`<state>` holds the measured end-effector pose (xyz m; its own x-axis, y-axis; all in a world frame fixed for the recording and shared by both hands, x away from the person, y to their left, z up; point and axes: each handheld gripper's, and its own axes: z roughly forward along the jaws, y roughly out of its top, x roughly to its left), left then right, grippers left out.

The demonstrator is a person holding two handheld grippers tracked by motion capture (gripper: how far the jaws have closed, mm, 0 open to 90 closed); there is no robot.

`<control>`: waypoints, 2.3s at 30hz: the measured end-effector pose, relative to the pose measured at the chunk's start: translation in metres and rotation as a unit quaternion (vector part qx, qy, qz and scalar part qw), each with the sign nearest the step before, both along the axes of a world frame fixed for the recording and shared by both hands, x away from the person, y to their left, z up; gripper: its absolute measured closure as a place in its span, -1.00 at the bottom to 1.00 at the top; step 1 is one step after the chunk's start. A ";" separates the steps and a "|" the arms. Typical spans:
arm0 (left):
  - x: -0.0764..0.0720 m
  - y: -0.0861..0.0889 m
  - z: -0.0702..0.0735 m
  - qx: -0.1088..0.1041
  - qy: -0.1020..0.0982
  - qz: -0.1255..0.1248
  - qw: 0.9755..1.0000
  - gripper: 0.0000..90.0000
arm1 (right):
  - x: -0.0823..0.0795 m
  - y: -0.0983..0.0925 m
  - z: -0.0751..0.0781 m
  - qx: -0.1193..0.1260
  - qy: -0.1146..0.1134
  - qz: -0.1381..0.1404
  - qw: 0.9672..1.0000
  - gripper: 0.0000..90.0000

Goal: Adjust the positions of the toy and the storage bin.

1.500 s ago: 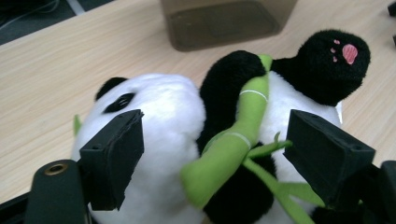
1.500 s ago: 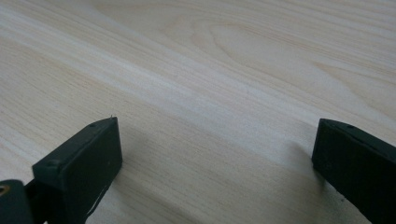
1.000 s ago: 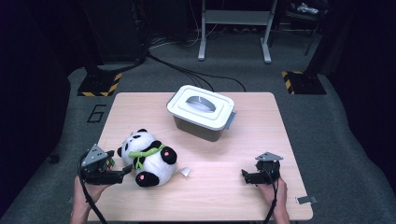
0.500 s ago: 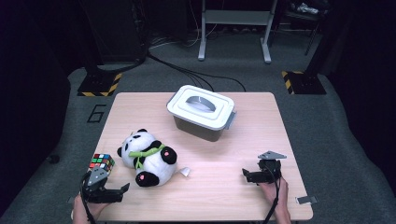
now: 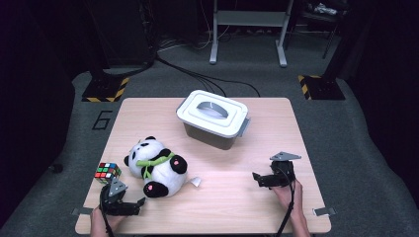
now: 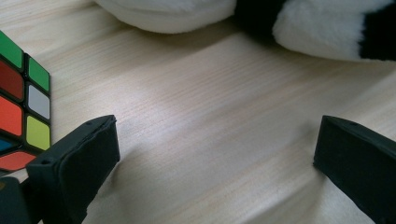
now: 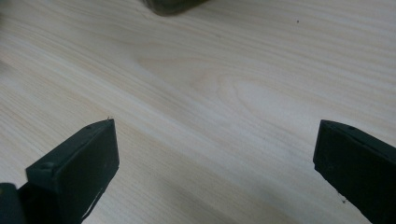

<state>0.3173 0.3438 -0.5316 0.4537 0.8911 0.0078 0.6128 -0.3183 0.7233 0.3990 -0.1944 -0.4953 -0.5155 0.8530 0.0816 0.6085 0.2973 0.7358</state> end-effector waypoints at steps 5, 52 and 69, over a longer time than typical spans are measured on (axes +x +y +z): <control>0.003 0.000 0.000 -0.004 0.007 -0.005 1.000 -1.00 | 0.005 0.003 0.015 0.002 -0.008 0.007 1.000 -1.00; 0.003 0.000 0.000 -0.002 0.006 -0.013 1.000 -1.00 | 0.161 0.112 0.102 -0.018 -0.041 0.096 0.994 -0.31; 0.003 0.000 0.000 -0.002 0.007 -0.014 1.000 -1.00 | 0.165 0.120 0.104 -0.021 -0.050 0.113 0.992 0.37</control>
<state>0.3204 0.3440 -0.5317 0.4779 0.8784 -0.0020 0.6134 -0.3321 0.7165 0.5641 -0.0745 -0.3911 -0.6979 0.7161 -0.0129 0.4468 0.4494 0.7736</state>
